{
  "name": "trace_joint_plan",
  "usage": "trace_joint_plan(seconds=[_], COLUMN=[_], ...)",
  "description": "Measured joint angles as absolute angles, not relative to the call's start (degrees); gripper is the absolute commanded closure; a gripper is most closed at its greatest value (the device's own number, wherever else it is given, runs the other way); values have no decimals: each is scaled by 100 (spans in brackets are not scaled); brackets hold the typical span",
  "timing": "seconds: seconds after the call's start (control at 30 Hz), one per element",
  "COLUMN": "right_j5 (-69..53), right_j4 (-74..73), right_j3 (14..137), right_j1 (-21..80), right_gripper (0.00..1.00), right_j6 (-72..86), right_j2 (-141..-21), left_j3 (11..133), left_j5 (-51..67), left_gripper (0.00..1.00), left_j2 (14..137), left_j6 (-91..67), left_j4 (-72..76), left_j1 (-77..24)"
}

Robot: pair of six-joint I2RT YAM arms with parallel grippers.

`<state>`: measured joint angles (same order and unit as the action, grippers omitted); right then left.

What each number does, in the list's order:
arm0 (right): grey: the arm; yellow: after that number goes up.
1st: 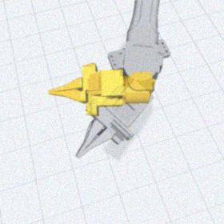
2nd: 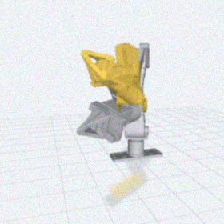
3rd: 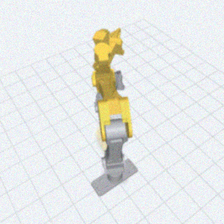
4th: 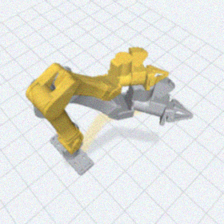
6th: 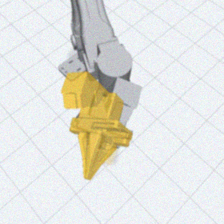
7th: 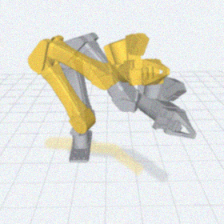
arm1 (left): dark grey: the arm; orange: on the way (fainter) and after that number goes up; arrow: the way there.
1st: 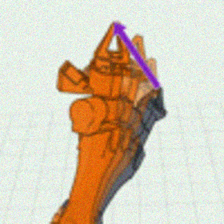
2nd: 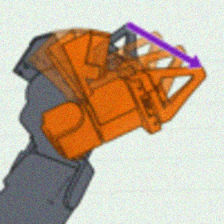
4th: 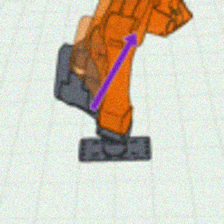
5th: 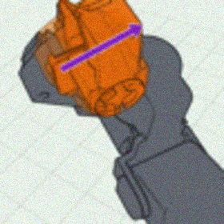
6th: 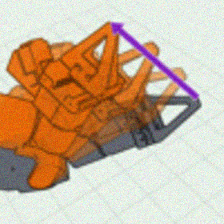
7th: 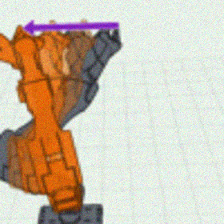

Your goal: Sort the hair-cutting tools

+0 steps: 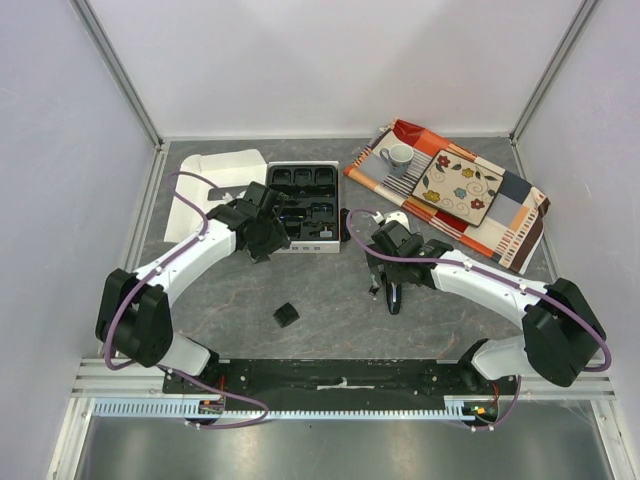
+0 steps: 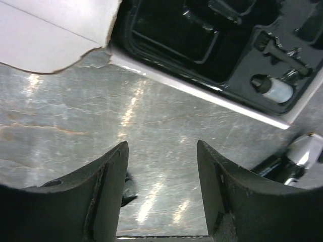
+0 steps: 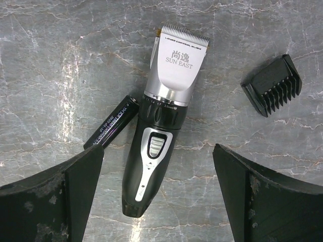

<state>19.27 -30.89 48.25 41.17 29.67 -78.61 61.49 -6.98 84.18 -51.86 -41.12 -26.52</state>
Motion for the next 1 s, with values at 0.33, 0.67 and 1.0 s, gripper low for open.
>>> trace_joint_plan(seconds=[0.33, 0.67, 1.0], right_j5=[1844, 1758, 1649], right_j4=[-3081, -3026, -2985], right_j3=[4825, 4711, 4593], right_j1=[4115, 4117, 4117], right_gripper=[2, 2, 2], right_j6=[2753, 2652, 2589], right_j2=[-7756, -7599, -7483], left_j3=[6141, 6326, 6632], left_j5=[-998, -1286, -1651], left_gripper=[36, 36, 40], left_j2=[8589, 9323, 9561], left_j6=[-6351, -6906, -7135], left_j4=[-3636, -3529, -3500], left_j1=[-2875, -2875, -2875])
